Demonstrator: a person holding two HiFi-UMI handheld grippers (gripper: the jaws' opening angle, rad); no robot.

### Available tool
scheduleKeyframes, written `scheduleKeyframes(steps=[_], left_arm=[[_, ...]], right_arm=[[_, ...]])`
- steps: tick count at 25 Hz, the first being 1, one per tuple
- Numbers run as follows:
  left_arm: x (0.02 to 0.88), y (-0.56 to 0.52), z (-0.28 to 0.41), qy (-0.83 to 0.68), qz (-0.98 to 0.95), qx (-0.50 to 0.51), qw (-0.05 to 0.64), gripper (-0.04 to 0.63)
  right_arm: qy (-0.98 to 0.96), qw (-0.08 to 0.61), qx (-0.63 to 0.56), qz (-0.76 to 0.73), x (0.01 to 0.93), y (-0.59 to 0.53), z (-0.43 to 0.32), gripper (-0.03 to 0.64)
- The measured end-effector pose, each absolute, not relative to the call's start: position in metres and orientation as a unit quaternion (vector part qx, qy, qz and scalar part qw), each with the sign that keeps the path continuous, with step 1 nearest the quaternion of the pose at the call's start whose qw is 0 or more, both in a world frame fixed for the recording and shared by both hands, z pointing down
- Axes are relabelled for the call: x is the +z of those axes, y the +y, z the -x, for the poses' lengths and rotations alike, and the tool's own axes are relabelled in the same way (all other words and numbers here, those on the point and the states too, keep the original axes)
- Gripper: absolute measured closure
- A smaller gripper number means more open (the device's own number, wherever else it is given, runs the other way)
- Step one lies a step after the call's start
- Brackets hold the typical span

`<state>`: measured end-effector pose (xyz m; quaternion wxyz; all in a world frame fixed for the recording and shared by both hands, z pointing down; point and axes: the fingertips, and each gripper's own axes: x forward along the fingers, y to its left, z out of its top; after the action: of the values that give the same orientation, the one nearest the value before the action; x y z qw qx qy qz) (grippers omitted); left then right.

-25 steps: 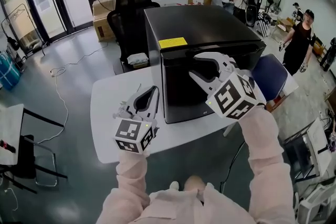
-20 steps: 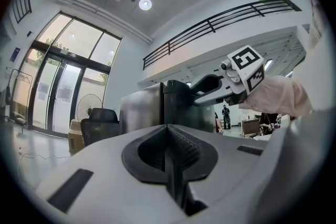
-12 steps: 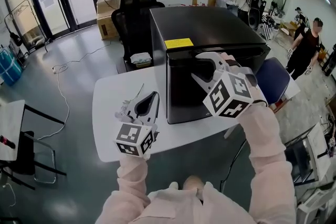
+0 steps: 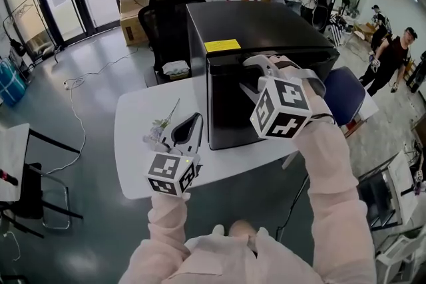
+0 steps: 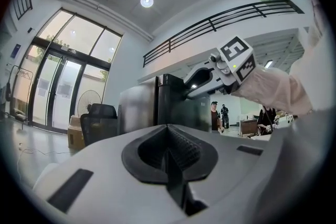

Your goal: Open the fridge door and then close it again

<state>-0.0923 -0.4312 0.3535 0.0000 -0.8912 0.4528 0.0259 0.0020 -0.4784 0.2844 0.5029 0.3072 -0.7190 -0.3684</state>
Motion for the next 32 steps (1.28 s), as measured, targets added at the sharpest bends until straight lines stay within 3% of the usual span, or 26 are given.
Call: scheduleKeyframes(steps=[32], left_arm=[[0.365,-0.365,0.062,0.488,0.872,0.011,-0.029,0.584]], right_arm=[[-0.724,0.47,-0.421,-0.279,0.288,-0.403,-0.027,0.485]])
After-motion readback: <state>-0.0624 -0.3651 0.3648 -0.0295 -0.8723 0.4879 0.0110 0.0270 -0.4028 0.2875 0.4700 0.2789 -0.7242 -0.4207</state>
